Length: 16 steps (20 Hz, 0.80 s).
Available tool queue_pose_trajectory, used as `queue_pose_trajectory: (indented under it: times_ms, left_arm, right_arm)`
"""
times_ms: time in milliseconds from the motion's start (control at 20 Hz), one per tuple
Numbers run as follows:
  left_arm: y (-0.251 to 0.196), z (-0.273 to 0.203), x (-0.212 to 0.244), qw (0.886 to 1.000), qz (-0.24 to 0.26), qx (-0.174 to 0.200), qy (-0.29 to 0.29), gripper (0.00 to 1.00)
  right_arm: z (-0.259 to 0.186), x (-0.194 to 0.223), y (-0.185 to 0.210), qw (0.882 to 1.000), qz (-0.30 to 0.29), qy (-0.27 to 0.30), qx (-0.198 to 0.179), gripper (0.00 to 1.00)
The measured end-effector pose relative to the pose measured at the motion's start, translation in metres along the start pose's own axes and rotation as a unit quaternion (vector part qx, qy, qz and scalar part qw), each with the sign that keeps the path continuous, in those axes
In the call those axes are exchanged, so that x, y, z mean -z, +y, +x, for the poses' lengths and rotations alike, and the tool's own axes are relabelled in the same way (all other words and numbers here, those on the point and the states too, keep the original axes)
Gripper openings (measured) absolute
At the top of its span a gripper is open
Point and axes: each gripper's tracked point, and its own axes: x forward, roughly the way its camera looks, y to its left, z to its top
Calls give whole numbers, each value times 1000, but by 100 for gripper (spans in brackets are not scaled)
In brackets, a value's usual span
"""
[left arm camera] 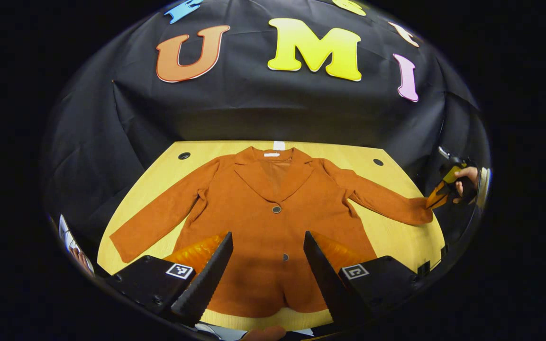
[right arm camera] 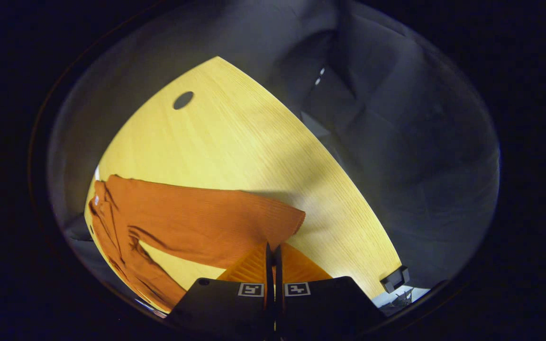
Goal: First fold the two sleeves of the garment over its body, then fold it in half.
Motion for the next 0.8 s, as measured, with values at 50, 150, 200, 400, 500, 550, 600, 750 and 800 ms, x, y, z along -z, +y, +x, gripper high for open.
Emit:
queue_pose_trajectory:
  times_ms: [50, 150, 200, 400, 500, 550, 600, 750, 800]
  left_arm:
    - [4, 0, -1, 1000, -5, 4, -1, 98]
    - [12, -3, -1, 1000, -13, 10, -3, 98]
    - [18, -3, -1, 1000, -15, 11, -4, 98]
    - [49, -9, 3, 1000, -18, 2, -7, 98]
    - [66, -11, 7, 1000, -26, -2, -5, 98]
    - [75, -13, 9, 999, -31, -4, -3, 98]
    - [86, -14, 11, 999, -36, -7, -2, 98]
    - [115, -17, 21, 999, -48, -18, 2, 98]
    - [126, -18, 25, 998, -50, -23, 4, 98]
  right_arm:
    - [-18, -5, 14, 1000, -1, -12, -12, 1]
    - [-41, -7, 48, 999, -12, -23, -25, 1]
    - [-51, -7, 64, 999, -21, -27, -29, 1]
    - [-91, 3, 146, 995, -70, -44, -62, 1]
    - [-106, 15, 194, 991, -97, -49, -78, 1]
    - [-111, 22, 218, 989, -112, -50, -85, 1]
    - [-114, 29, 241, 987, -125, -52, -90, 1]
    - [-116, 61, 311, 981, -159, -37, -108, 1]
    - [-119, 72, 334, 977, -177, -36, -114, 1]
